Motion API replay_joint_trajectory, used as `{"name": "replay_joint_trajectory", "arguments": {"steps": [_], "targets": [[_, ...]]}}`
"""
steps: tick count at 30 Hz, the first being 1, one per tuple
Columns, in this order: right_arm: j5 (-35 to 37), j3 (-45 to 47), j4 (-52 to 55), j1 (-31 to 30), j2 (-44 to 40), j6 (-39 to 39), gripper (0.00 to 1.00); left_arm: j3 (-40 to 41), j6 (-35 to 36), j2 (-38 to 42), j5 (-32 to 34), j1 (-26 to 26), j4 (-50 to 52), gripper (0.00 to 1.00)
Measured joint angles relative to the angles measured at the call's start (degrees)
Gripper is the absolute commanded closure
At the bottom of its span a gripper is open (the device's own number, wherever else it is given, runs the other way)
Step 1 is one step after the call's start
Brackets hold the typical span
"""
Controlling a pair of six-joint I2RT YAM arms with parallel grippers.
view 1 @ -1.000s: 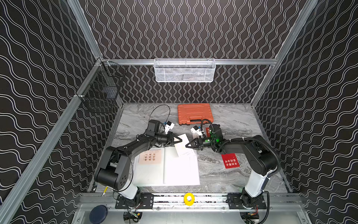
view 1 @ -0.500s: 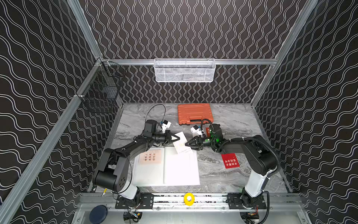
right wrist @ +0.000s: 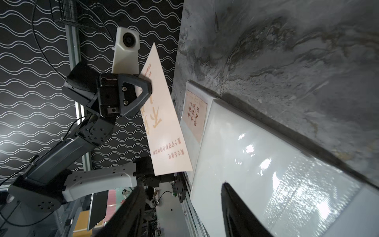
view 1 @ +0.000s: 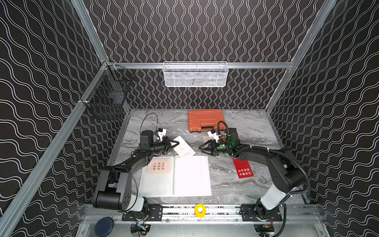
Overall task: Place the photos into the photo albums
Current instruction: Pick up the photo at the center of the board.
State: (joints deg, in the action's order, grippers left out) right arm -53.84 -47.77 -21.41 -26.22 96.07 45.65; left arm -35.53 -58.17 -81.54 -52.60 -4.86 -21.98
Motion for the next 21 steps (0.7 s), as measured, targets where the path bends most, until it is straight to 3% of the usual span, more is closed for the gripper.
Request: {"name": "replay_joint_trajectory", "arguments": {"steps": [10, 21], "targets": [[10.78, 2.93, -2.29, -5.11, -3.69, 8.2, 0.39, 6.12, -6.86, 3.76, 7.17, 0.79, -8.9, 1.0], [18.47, -1.31, -10.25, -12.04, 1.95, 16.52, 0.41, 7.06, -7.63, 7.58, 12.7, 0.81, -8.41, 1.0]]}}
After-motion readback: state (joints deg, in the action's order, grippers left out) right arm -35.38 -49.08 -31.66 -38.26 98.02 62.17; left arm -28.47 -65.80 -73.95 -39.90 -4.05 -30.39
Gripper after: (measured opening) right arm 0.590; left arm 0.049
